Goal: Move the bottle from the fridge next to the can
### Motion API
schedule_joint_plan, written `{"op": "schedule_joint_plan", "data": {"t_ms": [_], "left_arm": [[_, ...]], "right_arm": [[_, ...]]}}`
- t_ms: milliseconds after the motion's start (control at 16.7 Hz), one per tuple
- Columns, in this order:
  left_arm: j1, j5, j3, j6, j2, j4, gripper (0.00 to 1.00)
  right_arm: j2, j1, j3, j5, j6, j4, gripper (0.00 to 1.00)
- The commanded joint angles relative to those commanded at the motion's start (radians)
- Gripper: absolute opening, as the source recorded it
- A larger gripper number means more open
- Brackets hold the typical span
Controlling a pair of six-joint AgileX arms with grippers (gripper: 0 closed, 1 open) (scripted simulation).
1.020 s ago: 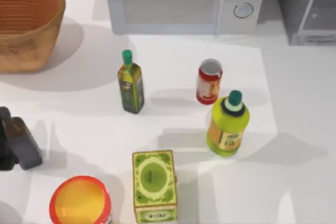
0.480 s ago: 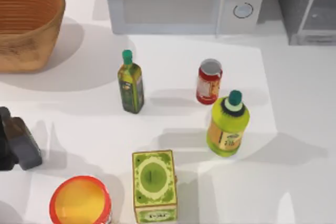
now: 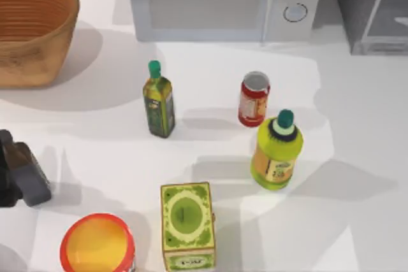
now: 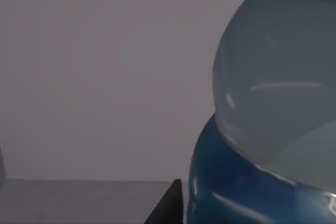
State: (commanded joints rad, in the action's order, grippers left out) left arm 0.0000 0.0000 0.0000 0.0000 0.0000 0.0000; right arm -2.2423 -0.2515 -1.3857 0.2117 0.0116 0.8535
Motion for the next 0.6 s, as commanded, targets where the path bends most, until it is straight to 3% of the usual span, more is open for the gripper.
{"op": "schedule_joint_plan", "data": {"t_ms": [360, 600], "left_arm": [[0.0, 0.0, 0.0, 0.0, 0.0, 0.0, 1.0], [0.0, 0.0, 0.0, 0.0, 0.0, 0.0, 1.0]], "right_arm": [[0.024, -0.009, 0.041, 0.004, -0.002, 0.019, 0.0], [0.133, -0.038, 0.234, 0.031, -0.003, 0.091, 0.0]]}}
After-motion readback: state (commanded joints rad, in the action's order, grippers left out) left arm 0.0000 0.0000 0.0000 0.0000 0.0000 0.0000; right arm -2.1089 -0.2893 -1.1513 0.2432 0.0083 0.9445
